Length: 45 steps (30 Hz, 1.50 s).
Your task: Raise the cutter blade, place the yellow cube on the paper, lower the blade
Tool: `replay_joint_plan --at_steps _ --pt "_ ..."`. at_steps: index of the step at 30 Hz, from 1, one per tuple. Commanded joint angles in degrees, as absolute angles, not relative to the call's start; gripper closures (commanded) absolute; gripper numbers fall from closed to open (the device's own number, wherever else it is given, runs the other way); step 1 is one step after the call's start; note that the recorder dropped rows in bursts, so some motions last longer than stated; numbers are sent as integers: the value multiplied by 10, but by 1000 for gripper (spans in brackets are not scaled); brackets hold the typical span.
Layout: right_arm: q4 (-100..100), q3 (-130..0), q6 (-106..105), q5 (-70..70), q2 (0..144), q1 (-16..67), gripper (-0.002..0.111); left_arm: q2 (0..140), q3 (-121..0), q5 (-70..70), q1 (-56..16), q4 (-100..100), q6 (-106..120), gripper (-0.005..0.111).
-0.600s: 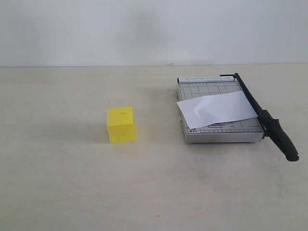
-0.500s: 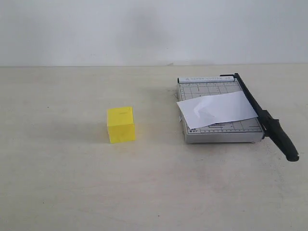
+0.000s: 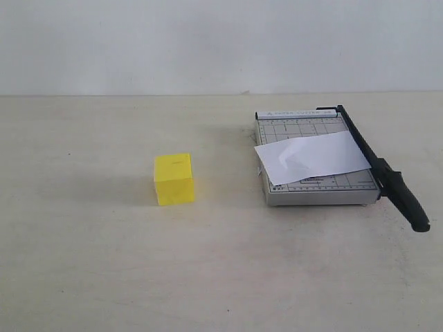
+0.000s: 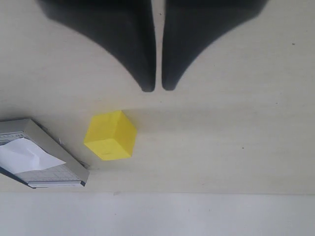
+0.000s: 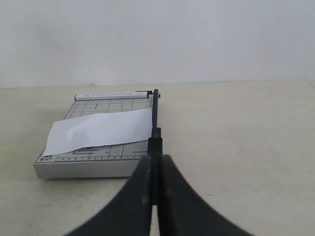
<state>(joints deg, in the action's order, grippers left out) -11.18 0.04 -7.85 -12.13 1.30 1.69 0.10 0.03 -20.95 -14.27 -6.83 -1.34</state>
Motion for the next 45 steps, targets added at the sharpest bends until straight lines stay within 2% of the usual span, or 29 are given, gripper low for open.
replay_joint_plan --at_steps 1,7,10,24,36,39,43,45 --pt "-108 0 -78 -115 10 19 104 0 0 -208 -144 -71 -12 102" --pt "-158 -12 -37 115 10 19 104 0 0 -208 -144 -71 -12 102" --pt "-158 -35 -26 119 10 19 104 0 0 -208 -144 -71 -12 102" --pt "-214 -73 126 29 10 19 104 0 0 -208 -144 -71 -12 102" --pt "-214 -76 130 -48 10 19 104 0 0 -208 -144 -71 -12 102" --pt "-214 -92 114 -106 10 19 104 0 0 -208 -144 -71 -12 102" --pt "-214 -150 -19 -237 22 19 104 0 0 -208 -144 -71 -12 102" --pt "-212 -177 -51 -282 41 19 100 0 0 -208 -144 -71 -12 102"
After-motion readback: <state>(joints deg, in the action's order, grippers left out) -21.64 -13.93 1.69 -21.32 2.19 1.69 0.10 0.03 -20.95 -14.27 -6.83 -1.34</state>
